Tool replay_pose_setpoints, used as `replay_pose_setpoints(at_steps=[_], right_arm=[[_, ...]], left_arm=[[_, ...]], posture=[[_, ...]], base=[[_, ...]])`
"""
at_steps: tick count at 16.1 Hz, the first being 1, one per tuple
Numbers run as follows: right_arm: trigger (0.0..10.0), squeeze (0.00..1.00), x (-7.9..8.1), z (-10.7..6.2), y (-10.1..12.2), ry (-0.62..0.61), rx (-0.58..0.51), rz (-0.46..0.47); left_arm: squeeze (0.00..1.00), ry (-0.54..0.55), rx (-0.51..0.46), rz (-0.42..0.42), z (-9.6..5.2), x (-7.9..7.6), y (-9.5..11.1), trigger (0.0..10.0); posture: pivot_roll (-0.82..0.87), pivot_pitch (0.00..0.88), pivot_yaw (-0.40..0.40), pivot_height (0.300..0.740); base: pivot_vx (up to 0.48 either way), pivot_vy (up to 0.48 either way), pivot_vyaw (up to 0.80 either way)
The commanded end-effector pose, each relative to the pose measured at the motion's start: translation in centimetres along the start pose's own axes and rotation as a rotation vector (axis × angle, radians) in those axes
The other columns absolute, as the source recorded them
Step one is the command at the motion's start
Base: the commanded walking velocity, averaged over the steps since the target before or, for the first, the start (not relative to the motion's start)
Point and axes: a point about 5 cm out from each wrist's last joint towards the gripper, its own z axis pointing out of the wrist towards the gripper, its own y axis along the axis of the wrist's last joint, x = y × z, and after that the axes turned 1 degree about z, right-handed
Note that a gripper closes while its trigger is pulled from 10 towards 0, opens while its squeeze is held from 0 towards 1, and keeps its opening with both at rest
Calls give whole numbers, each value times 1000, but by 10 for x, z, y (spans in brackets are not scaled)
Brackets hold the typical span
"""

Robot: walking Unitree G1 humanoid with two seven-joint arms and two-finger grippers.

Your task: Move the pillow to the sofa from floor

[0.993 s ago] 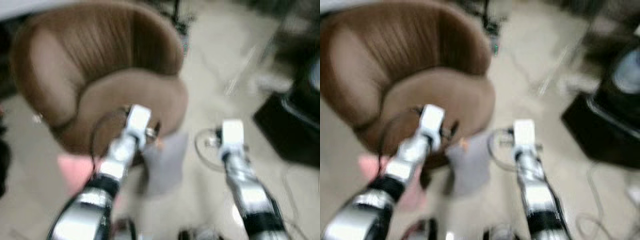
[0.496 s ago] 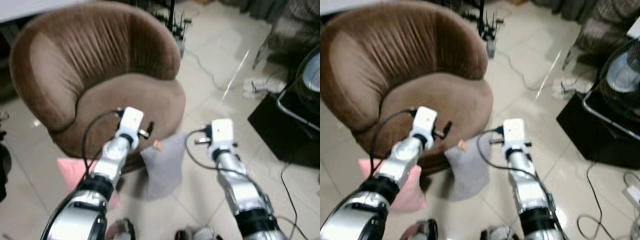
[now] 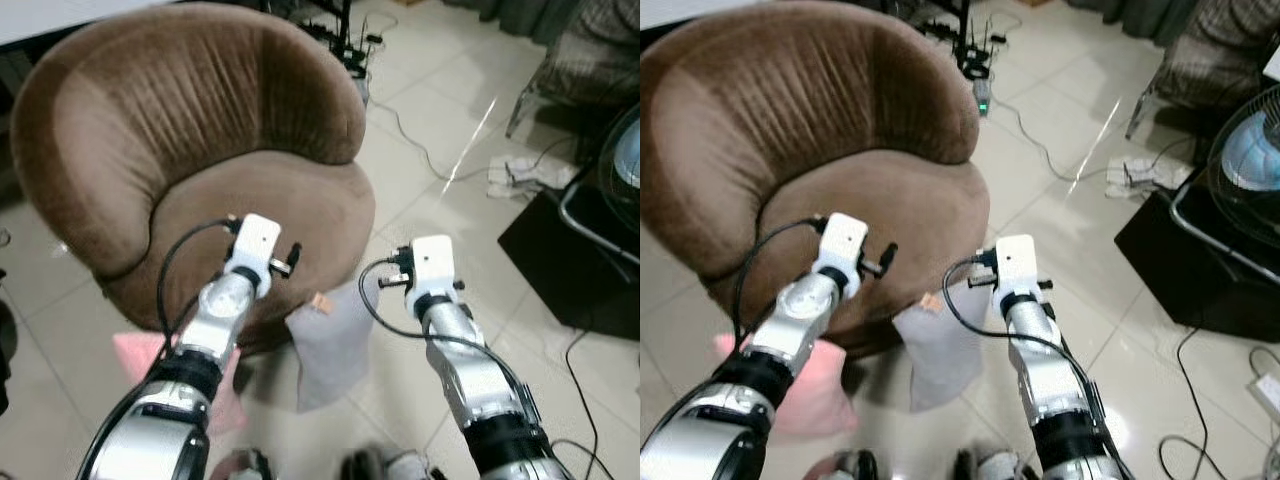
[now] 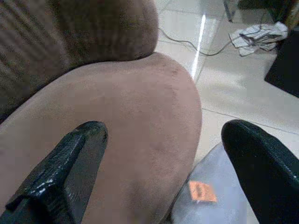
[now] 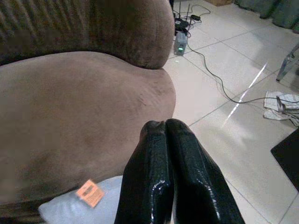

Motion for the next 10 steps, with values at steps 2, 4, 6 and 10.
replay_pose_setpoints(at_steps=[2,4,6,10], right_arm=[[10000,0,-7,-3,-5,-8,18,-16],[10000,0,-4,-3,-6,4,23,-14],[10000,0,-3,-3,-7,15,29,-14],[10000,0,-3,-3,-8,24,35,-18]], left_arm=[[0,-18,4,27,1,-9,0,10000],[0,-13,26,44,0,-9,-3,10000],[0,-5,26,37,0,-8,-3,10000],[0,8,31,39,1,-6,-3,10000]], posture=[[-108,162,-61,719],[-106,163,-61,719],[-106,167,-61,719],[-102,164,-64,719]], base=[[154,-407,0],[0,-480,0],[0,-480,0],[0,-471,0]])
